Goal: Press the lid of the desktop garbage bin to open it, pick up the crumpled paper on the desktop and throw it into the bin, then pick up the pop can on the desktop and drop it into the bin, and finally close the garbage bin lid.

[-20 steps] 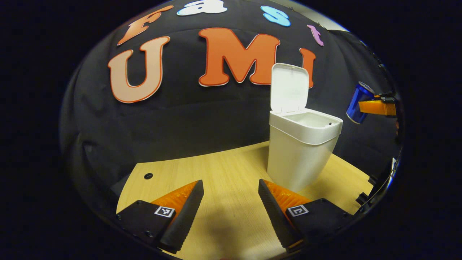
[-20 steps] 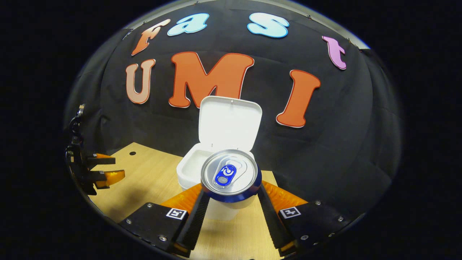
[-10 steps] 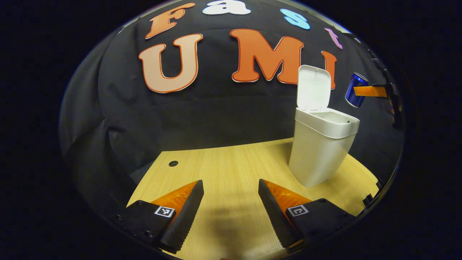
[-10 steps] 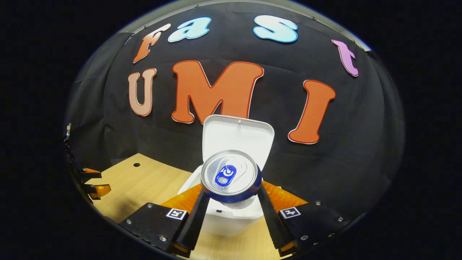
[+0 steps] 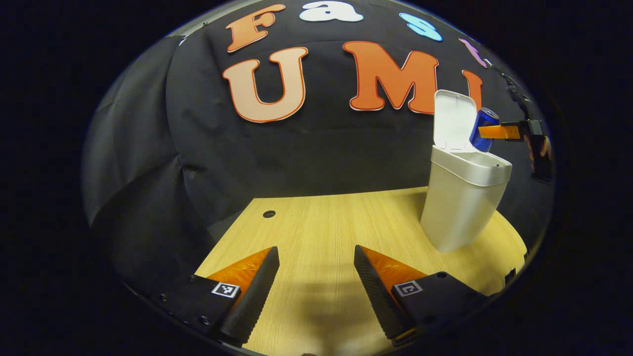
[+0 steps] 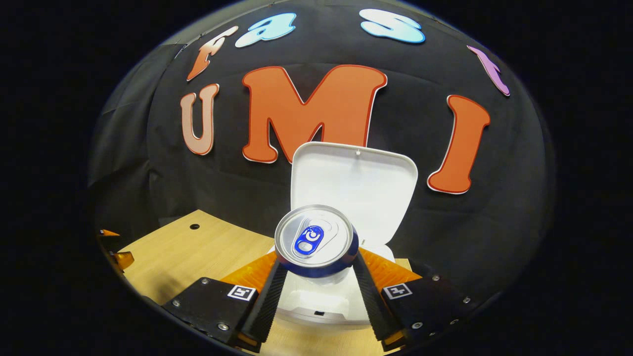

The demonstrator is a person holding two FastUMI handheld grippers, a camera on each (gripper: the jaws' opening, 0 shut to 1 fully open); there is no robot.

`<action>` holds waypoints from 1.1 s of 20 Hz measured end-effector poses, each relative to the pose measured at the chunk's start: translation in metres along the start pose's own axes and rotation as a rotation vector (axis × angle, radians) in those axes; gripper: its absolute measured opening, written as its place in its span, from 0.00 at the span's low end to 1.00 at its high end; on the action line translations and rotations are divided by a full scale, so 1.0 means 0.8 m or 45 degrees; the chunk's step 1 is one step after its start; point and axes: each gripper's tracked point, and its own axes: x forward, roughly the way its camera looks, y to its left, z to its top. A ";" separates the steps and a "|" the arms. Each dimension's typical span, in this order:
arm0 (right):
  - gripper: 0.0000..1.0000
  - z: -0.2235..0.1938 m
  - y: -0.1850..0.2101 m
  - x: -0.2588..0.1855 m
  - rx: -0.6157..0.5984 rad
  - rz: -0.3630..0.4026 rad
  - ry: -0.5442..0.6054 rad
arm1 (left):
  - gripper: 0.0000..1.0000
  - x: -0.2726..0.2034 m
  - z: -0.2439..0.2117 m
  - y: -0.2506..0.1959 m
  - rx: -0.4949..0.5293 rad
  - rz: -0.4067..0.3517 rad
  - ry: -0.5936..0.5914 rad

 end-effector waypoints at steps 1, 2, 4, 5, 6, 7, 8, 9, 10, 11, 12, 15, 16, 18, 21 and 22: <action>0.78 -0.006 0.000 0.007 0.010 0.002 0.008 | 0.97 -0.003 0.001 0.004 0.001 0.014 0.002; 0.79 -0.011 0.001 0.014 0.029 0.011 0.018 | 0.97 -0.006 0.000 0.006 0.002 0.026 0.009; 0.79 -0.027 0.000 0.025 0.055 0.018 0.050 | 0.97 -0.008 -0.004 0.007 0.004 0.043 0.025; 0.79 -0.034 -0.002 0.031 0.061 0.014 0.060 | 0.97 -0.006 -0.005 0.008 0.005 0.048 0.031; 0.79 -0.040 -0.005 0.034 0.066 0.013 0.068 | 0.98 -0.006 -0.004 0.005 0.007 0.050 0.036; 0.79 -0.046 -0.006 0.036 0.071 0.010 0.080 | 0.97 -0.006 -0.003 0.004 0.007 0.049 0.037; 0.79 -0.054 -0.010 0.041 0.071 0.006 0.096 | 0.97 -0.006 -0.001 0.001 0.006 0.045 0.038; 0.80 -0.059 -0.013 0.043 0.069 -0.002 0.106 | 0.97 -0.005 0.000 -0.003 0.005 0.039 0.039; 0.80 -0.061 -0.015 0.045 0.068 -0.006 0.113 | 0.98 -0.005 0.001 -0.007 0.006 0.033 0.039; 0.81 -0.062 -0.018 0.047 0.070 -0.011 0.114 | 0.98 -0.003 0.000 -0.010 0.010 0.027 0.038; 0.82 -0.061 -0.020 0.048 0.076 -0.011 0.110 | 0.97 -0.003 0.002 -0.015 0.013 0.019 0.038; 0.82 -0.052 -0.023 0.046 0.083 -0.012 0.098 | 0.98 -0.002 0.004 -0.023 0.017 0.000 0.032; 0.82 -0.043 -0.025 0.045 0.075 -0.015 0.084 | 0.98 -0.001 0.004 -0.026 0.017 -0.006 0.031; 0.83 -0.025 -0.030 0.043 0.065 -0.025 0.058 | 0.98 0.000 0.004 -0.028 0.011 -0.014 0.028; 0.83 0.006 -0.040 0.039 0.073 -0.046 0.026 | 0.98 0.002 0.001 -0.026 -0.009 -0.019 0.027; 0.83 0.017 -0.043 0.038 0.070 -0.054 0.016 | 0.98 0.001 0.000 -0.024 -0.017 -0.017 0.028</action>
